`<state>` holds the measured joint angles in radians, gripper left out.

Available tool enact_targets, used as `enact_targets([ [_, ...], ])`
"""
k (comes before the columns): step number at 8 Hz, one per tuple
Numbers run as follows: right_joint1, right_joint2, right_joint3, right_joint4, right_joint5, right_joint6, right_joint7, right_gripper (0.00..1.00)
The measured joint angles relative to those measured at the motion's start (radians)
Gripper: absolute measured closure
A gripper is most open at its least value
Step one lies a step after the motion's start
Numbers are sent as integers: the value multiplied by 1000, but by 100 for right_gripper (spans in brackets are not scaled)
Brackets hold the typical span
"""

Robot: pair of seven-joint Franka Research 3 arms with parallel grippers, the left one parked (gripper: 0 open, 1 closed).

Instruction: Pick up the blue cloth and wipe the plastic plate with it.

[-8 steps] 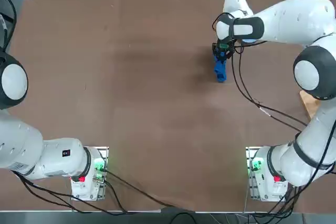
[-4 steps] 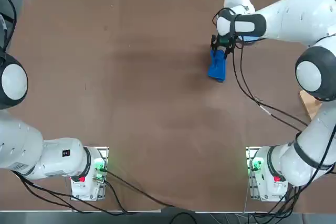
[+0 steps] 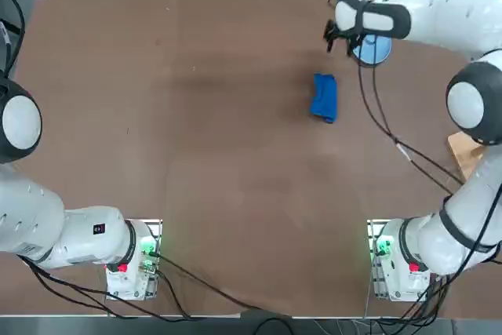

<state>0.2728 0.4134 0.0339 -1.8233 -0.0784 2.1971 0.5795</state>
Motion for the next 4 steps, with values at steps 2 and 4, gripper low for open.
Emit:
enact_targets([
  [2,-133,13,43,44,-47,0,-137,0],
  [4,-229,9,52,92,-50,-30,-276,0],
])
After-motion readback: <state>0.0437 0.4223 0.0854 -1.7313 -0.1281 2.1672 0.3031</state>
